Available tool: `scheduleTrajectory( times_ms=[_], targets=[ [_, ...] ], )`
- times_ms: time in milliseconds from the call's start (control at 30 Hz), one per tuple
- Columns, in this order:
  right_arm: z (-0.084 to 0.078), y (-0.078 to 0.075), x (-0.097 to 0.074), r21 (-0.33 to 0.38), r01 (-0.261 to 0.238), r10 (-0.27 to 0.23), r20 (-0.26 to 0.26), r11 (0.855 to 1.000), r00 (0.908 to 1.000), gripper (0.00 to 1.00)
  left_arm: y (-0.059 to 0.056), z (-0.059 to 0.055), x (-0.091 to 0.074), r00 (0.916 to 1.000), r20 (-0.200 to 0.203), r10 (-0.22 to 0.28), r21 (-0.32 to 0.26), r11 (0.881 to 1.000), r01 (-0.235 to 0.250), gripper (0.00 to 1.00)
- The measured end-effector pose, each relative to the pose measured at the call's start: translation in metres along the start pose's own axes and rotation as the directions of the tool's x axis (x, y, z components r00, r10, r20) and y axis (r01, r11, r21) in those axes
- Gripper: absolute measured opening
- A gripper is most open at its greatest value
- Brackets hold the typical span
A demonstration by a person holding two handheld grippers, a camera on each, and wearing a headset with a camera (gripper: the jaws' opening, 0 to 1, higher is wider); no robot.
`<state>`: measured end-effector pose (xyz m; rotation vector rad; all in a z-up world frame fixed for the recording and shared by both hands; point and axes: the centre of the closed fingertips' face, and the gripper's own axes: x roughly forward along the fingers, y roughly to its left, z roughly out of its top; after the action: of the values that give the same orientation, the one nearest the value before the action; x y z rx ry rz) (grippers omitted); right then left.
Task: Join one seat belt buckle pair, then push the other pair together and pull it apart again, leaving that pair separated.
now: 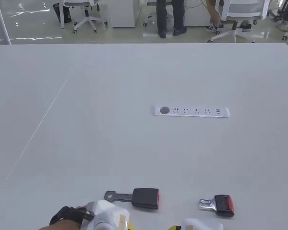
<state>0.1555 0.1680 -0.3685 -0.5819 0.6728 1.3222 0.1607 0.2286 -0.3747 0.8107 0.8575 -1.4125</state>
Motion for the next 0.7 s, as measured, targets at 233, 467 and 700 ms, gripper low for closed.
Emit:
scheduleTrajectory(
  times_ms=[233,467,700],
  targets=[
    [0.018,0.001,-0.009,0.008,0.030,-0.030,0.034,1.000,0.9990,0.62,-0.002,0.023,-0.007,0.9955,0.092,0.022,-0.094,0.996,-0.013,0.65],
    [0.021,-0.008,-0.027,0.062,0.067,-0.072,0.074,0.996,0.9946,0.75,0.004,0.031,-0.025,0.9874,0.133,0.085,-0.137,0.988,-0.067,0.81],
    [0.027,-0.018,-0.053,0.126,0.078,-0.097,0.153,0.989,0.9835,0.79,0.016,0.039,-0.043,0.9744,0.160,0.157,-0.144,0.980,-0.135,0.86]
  ],
)
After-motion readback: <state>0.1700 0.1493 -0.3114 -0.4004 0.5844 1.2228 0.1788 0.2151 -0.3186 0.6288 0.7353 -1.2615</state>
